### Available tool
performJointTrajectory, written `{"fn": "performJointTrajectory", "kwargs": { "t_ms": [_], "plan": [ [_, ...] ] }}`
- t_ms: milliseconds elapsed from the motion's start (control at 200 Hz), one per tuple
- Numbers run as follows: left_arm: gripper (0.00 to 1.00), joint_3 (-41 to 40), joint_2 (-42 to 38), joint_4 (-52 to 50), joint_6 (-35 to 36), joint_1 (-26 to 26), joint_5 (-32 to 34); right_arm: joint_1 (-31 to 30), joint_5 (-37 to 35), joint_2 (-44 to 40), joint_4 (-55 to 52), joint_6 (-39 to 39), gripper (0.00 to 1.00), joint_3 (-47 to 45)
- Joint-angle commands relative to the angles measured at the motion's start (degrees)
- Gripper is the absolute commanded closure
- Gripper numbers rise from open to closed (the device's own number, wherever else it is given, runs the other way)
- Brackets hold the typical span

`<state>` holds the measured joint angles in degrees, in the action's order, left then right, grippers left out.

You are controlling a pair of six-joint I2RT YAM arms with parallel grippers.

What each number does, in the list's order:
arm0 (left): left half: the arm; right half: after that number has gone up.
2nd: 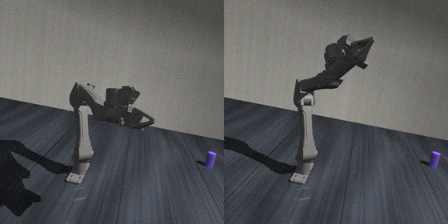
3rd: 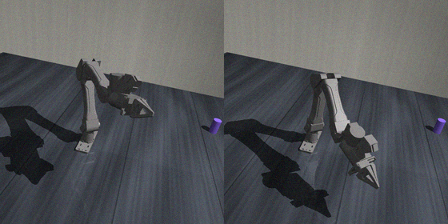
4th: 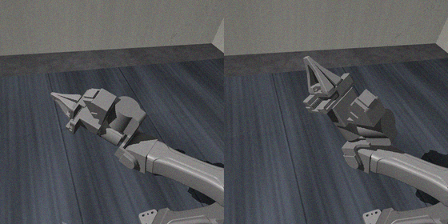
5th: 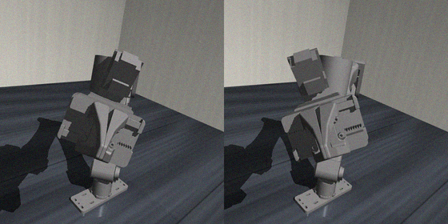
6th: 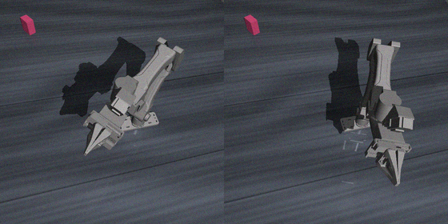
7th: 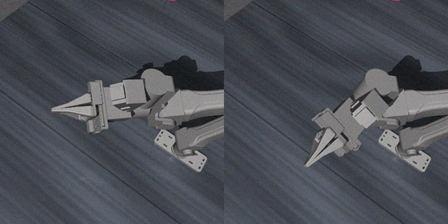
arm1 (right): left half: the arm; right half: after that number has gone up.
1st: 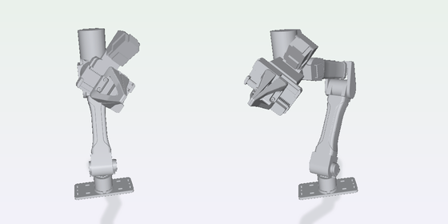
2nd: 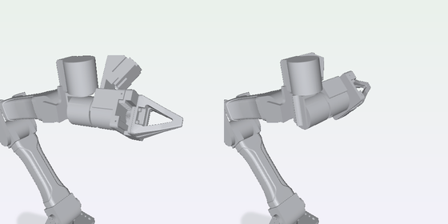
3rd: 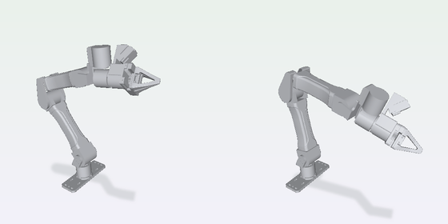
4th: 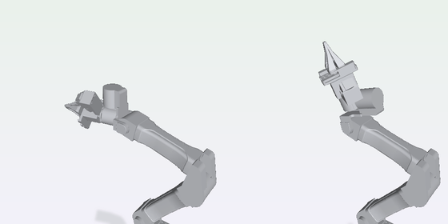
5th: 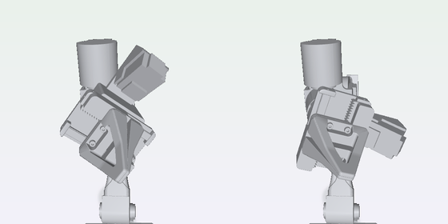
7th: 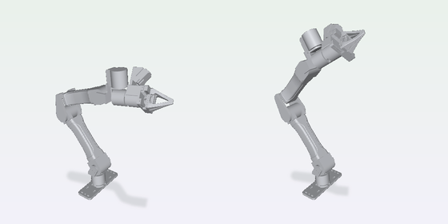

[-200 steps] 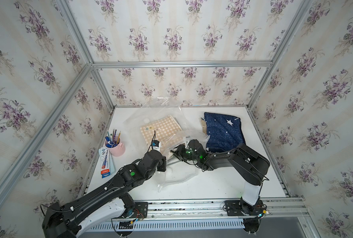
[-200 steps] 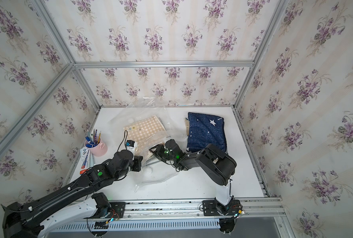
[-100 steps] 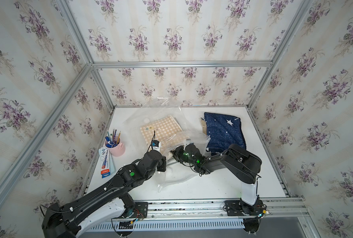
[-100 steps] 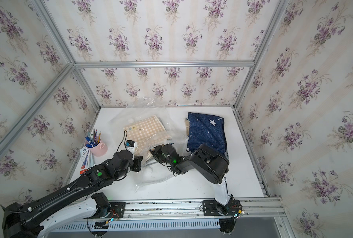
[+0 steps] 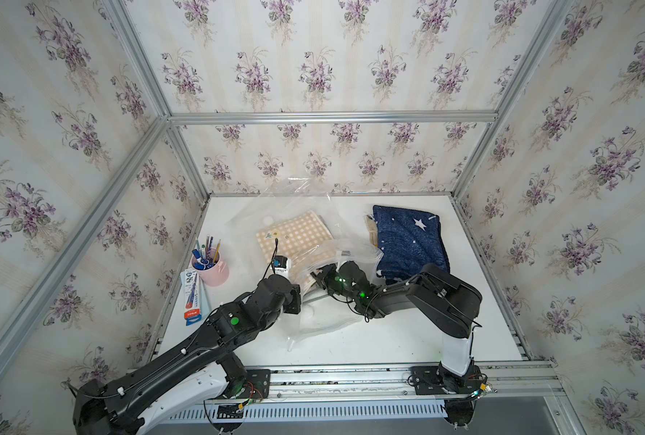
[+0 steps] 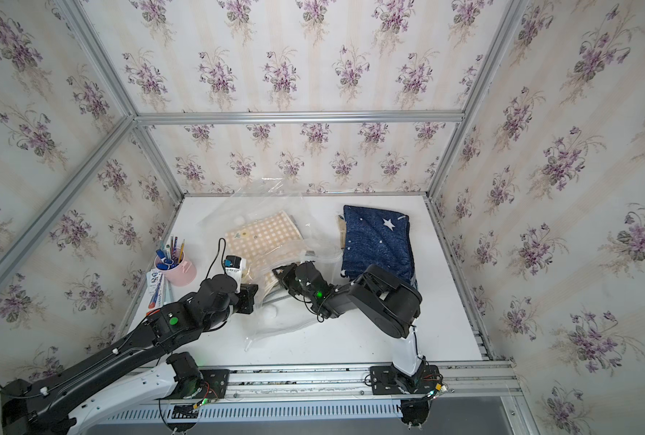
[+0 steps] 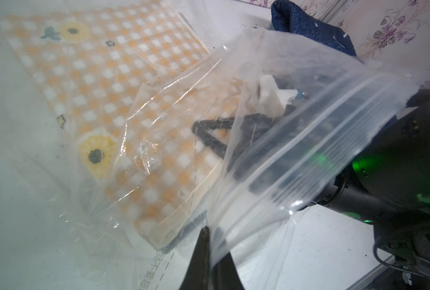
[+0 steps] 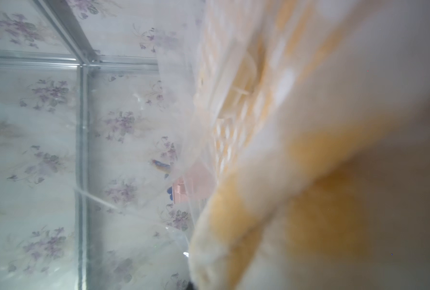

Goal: Take the blanket out of the vacuum bag
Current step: Take out the blanket from the vacuum bag.

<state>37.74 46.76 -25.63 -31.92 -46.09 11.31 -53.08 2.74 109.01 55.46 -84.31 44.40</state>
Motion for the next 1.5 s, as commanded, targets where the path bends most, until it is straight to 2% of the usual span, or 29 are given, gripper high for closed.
{"fn": "performJointTrajectory", "kwargs": {
  "t_ms": [0,365,634,919,1249,1494],
  "plan": [
    [0.92,1.2,-0.2,-1.2,1.8,0.0,1.4,-0.2,2.4,-2.2,4.0,0.7,1.00,-0.8],
    [0.92,2.8,1.6,-1.0,1.9,0.1,1.5,-1.3,4.1,-8.4,4.8,1.1,1.00,-3.7],
    [0.92,1.8,2.0,0.1,1.3,0.0,1.3,-4.1,0.7,-13.3,5.1,1.7,1.00,-10.8],
    [0.92,0.3,2.3,2.3,0.2,0.0,0.3,-6.9,-2.4,-22.5,4.5,3.0,1.00,-18.3],
    [0.92,-0.8,2.1,2.8,-0.6,0.0,0.5,-10.0,-5.9,-37.4,-3.3,7.6,1.00,-21.6],
    [0.92,-1.3,2.8,4.1,-1.2,0.0,0.2,-9.9,-7.4,-47.2,-17.7,17.0,1.00,-14.1]
  ]
}}
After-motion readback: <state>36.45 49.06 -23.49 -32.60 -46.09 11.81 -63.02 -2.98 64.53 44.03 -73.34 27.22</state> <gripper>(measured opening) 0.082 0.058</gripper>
